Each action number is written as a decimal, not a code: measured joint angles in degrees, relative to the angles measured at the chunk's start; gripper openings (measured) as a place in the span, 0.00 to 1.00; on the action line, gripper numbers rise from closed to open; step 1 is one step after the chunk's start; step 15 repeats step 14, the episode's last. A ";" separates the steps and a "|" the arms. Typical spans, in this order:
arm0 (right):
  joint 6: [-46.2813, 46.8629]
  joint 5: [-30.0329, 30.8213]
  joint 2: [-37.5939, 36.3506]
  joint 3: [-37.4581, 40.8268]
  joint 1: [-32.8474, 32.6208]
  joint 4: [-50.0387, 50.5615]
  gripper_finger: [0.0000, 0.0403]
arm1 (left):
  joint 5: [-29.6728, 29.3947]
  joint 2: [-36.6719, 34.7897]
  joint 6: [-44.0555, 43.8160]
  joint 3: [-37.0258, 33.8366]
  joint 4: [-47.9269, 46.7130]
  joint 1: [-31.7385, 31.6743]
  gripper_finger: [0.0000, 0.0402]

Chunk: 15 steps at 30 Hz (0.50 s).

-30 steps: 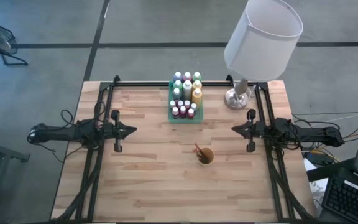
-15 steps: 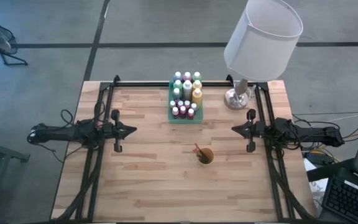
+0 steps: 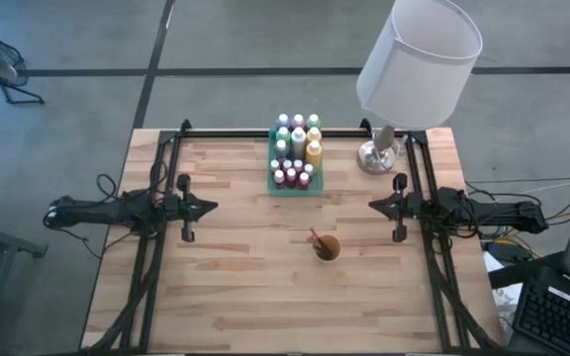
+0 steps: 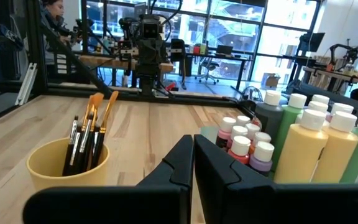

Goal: Pick & Place Paint Supplies
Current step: Return to Home Position

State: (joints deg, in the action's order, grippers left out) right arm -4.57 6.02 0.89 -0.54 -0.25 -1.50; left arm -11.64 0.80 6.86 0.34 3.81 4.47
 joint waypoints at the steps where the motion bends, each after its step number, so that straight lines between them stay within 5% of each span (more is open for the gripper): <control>1: -0.06 0.01 0.00 0.00 0.00 0.00 0.02 | 0.01 0.00 0.01 0.00 -0.01 0.00 0.05; 15: -0.03 0.00 0.00 0.00 0.00 0.00 0.02 | 0.01 -0.02 -0.01 0.00 -0.04 0.00 0.05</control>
